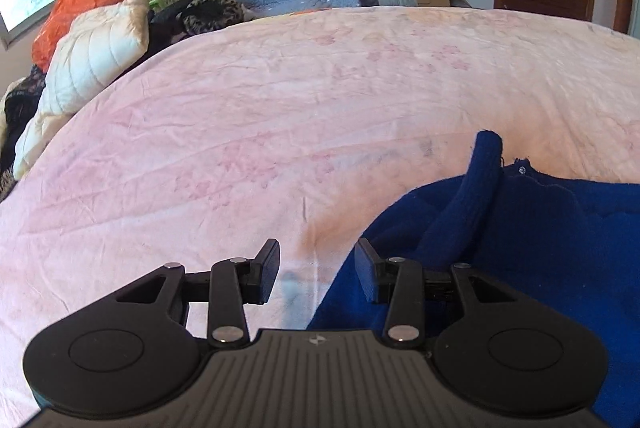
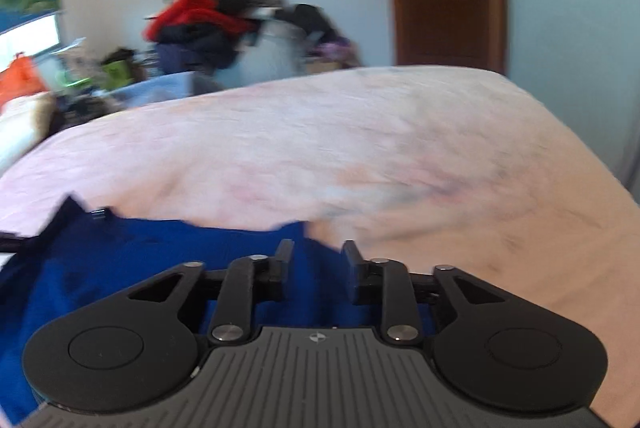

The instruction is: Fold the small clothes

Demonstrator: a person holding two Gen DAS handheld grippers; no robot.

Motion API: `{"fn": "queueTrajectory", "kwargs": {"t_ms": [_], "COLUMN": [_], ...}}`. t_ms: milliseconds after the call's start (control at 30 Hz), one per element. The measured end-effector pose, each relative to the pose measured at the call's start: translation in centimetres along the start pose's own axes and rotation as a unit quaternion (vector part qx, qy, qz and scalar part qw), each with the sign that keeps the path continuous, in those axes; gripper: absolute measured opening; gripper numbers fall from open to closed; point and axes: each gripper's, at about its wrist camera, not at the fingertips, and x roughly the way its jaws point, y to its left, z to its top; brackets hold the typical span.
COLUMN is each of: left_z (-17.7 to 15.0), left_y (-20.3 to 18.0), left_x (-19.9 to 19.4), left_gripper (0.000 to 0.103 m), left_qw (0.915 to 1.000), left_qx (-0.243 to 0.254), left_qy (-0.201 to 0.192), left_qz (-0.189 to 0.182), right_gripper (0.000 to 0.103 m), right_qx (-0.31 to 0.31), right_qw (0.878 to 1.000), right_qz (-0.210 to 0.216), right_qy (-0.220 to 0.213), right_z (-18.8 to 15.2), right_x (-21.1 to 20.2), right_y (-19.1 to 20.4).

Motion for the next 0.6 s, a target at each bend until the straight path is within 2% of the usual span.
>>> {"fn": "queueTrajectory", "kwargs": {"t_ms": [67, 133, 200, 267, 333, 400, 500, 600], "left_z": [-0.6, -1.5, -2.6, -3.7, -4.8, -6.2, -8.5, -10.7], "left_y": [1.2, 2.2, 3.0, 3.7, 4.5, 5.5, 6.6, 7.5], "left_x": [-0.8, -1.7, -2.6, -3.6, -4.5, -5.6, -7.0, -8.2], "left_gripper": [0.047, 0.056, 0.056, 0.056, 0.056, 0.056, 0.057, 0.057], "left_qw": [0.9999, 0.9995, 0.9994, 0.9992, 0.9983, 0.9954, 0.9898, 0.9818], "left_qx": [-0.015, -0.025, -0.022, -0.017, -0.019, -0.023, -0.029, -0.036], "left_qy": [0.0, -0.001, 0.0, -0.001, 0.0, -0.001, -0.001, 0.001], "left_qz": [-0.007, -0.018, -0.028, -0.036, -0.055, -0.093, -0.14, -0.186], "right_gripper": [0.062, 0.064, 0.071, 0.076, 0.076, 0.076, 0.08, 0.082], "right_qx": [-0.027, -0.055, -0.085, -0.105, -0.116, -0.104, -0.059, 0.006], "right_qw": [0.998, 0.993, 0.989, 0.987, 0.989, 0.994, 0.998, 0.999], "right_qz": [0.06, 0.097, 0.097, 0.073, 0.052, 0.02, 0.025, 0.031], "right_qy": [0.025, 0.047, 0.075, 0.094, 0.07, 0.036, -0.024, -0.036], "right_z": [0.0, -0.6, -1.5, -2.6, -3.1, -3.3, -3.5, -4.4], "right_x": [0.8, 1.6, 2.7, 4.0, 3.3, 1.6, -2.4, -6.0], "right_y": [2.7, 5.5, 7.6, 8.2, 8.3, 7.8, 5.7, 2.2]}}
